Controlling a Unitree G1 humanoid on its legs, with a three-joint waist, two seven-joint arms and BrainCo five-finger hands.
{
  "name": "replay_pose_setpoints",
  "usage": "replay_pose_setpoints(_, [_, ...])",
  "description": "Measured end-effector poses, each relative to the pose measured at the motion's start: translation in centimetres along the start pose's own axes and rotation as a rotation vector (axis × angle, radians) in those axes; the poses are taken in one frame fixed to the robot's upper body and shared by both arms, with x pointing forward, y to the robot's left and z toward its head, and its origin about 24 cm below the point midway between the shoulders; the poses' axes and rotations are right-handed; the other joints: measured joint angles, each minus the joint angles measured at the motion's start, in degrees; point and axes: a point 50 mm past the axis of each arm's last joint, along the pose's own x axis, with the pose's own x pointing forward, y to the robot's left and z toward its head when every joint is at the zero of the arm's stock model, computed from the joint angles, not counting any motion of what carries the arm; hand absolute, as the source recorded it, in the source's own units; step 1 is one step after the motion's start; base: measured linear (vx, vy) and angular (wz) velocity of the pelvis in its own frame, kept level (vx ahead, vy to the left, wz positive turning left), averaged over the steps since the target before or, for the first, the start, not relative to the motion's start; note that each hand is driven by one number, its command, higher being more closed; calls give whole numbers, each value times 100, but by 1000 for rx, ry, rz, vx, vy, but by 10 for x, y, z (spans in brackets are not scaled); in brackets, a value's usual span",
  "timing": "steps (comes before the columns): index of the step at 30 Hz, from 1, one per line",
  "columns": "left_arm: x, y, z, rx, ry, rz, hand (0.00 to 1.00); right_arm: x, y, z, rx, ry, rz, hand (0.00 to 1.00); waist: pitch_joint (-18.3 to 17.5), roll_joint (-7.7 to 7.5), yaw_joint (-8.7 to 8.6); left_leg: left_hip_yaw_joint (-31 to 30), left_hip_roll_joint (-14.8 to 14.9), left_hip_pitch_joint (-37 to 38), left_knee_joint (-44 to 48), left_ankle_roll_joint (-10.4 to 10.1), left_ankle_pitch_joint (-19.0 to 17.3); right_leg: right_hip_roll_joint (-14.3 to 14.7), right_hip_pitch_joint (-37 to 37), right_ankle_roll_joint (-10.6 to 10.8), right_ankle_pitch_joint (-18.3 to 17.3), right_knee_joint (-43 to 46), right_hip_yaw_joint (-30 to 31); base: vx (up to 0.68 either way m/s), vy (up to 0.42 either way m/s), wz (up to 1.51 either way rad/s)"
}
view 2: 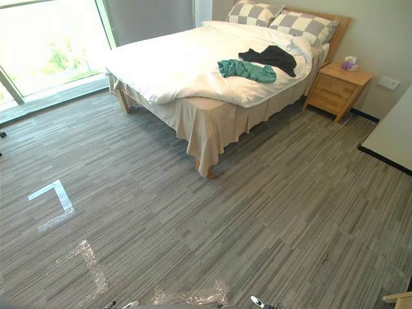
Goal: Tidy the bed and pick cloth on bed and put in laundry
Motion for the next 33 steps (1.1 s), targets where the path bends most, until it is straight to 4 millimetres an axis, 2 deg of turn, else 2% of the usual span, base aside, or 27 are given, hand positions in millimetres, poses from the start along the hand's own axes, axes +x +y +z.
replay_pose_setpoints(7, [2, -1, 6, 15, -9, -4, 0, 2, 10, 17, 23, -40, 21, 0, 85, -19, -12, 5, 10, 221, -182, -46, -26, 26, 268, 95, 7, -266, -46, 62, -12, 1])
replay_pose_setpoints(10, [2, -1, 9, 41, -17, -5, 0, 1, 20, 23, 32, -54, 43, 0, 120, -38, -18, 18, 19, 275, -223, -52, -29, 28, 292, 222, -27, -267, -46, 1, -3, -1])
replay_pose_setpoints(14, [3, -1, 11, 49, -23, -10, 0, -2, 38, 28, 45, -67, 95, 0, 147, -45, 1, 91, 16, 375, -300, -75, -45, 23, 329, 235, -27, -269, -36, -6, -6, -7])
replay_pose_setpoints(29, [4, -1, 18, 106, -43, -29, 0, -2, 41, 29, 48, -68, 104, 0, 263, -102, -63, 263, 11, 385, -359, -98, -63, 21, 248, 215, -14, -274, 61, -13, -11, -5])
replay_pose_setpoints(33, [5, -2, 24, 132, -53, -38, 0, -1, 39, 36, 84, -84, 100, 0, 370, -69, -85, 561, 66, 323, -361, -99, -75, 69, -52, 160, -53, -21, 277, -33, -16, -38])
